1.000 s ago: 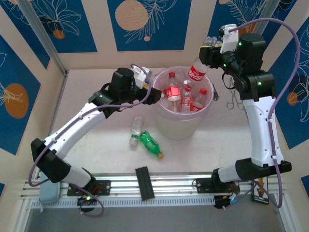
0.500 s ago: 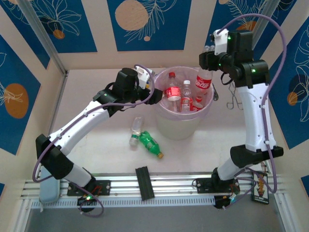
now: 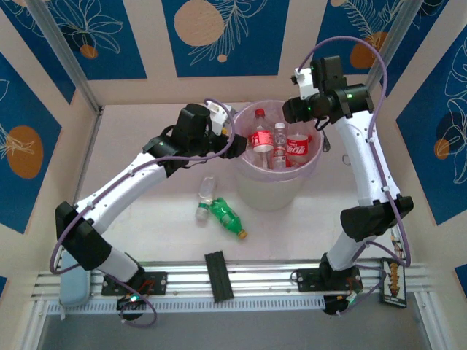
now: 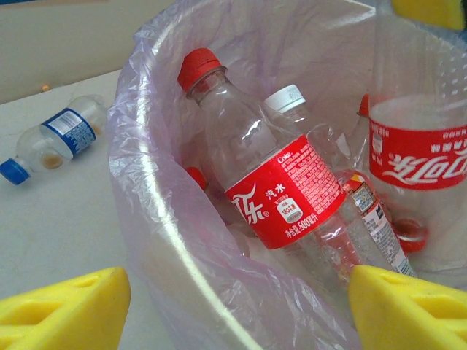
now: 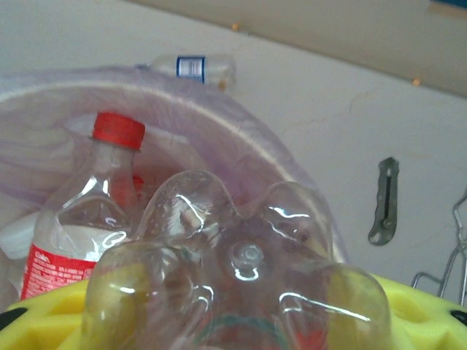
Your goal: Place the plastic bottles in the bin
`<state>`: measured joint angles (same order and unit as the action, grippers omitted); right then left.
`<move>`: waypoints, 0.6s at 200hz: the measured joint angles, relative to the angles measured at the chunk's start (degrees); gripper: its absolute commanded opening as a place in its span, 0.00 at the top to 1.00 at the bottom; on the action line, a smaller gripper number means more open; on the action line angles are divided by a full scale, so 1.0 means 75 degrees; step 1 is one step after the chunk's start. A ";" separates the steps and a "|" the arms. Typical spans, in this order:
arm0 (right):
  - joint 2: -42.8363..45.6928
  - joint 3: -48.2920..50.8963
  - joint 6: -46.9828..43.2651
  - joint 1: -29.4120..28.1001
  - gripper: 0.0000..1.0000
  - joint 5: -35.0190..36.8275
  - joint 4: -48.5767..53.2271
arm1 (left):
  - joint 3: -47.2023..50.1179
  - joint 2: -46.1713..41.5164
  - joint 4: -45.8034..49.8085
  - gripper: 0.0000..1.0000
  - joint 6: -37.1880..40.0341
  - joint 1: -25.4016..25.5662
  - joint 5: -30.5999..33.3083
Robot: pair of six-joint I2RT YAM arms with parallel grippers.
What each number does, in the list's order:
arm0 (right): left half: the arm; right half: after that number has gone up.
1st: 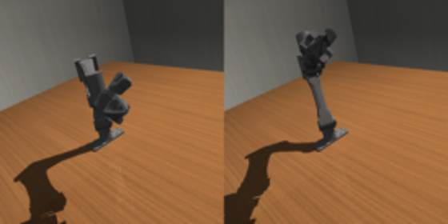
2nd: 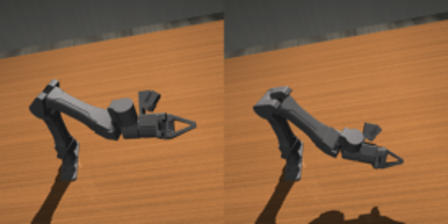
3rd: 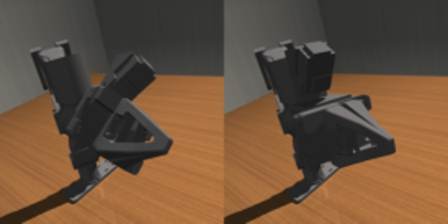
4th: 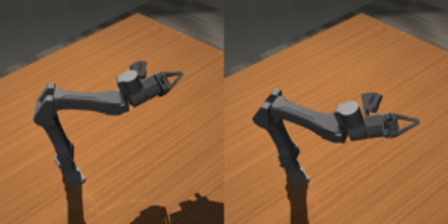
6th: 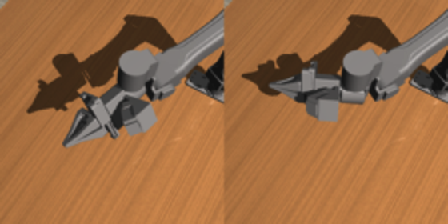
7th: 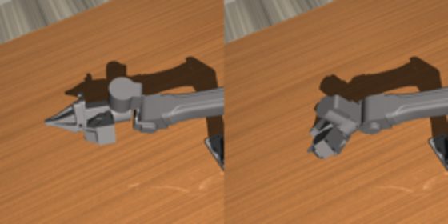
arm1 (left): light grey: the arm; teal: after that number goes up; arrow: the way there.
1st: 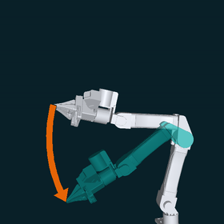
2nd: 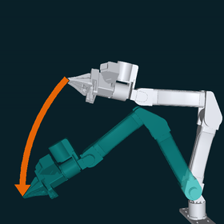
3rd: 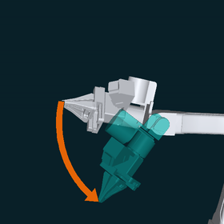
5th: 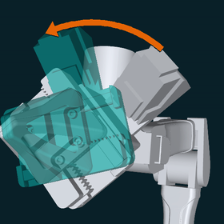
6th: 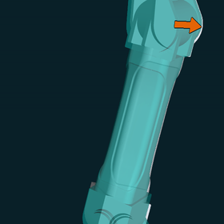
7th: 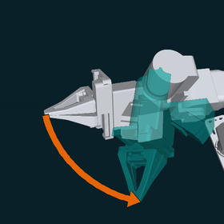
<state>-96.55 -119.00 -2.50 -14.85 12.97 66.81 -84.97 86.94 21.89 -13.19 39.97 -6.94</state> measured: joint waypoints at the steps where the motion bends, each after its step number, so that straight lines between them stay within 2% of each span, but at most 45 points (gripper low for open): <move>1: 0.0000 0.0012 0.0000 -0.0003 0.56 -0.0003 0.0003 | 0.0003 0.0003 0.0000 0.22 0.0000 0.0000 0.0000; 44: 0.0000 0.0542 0.0085 -0.0076 0.56 -0.0047 -0.0568 | 0.0009 0.0050 -0.0041 0.22 -0.0032 0.0012 0.0000; 73: -0.0003 0.0921 0.0143 -0.0117 0.51 -0.0105 -0.1055 | 0.0012 0.0070 -0.0082 0.22 -0.0052 0.0026 -0.0003; 83: -0.0003 0.1008 0.0149 -0.0128 0.48 -0.0137 -0.1172 | 0.0009 0.0076 -0.0114 0.22 -0.0052 0.0029 0.0000; 100: -0.0006 0.1093 0.0166 -0.0143 0.37 -0.0201 -0.1303 | 0.0012 0.0087 -0.0137 0.22 -0.0052 0.0032 0.0000; 120: -0.0012 0.1102 0.0169 -0.0157 0.31 -0.0221 -0.1370 | 0.0017 0.0090 -0.0152 0.22 -0.0052 0.0035 0.0000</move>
<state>-96.64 -110.74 -1.23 -16.03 11.31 56.53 -84.84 87.61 20.75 -13.58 40.23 -6.94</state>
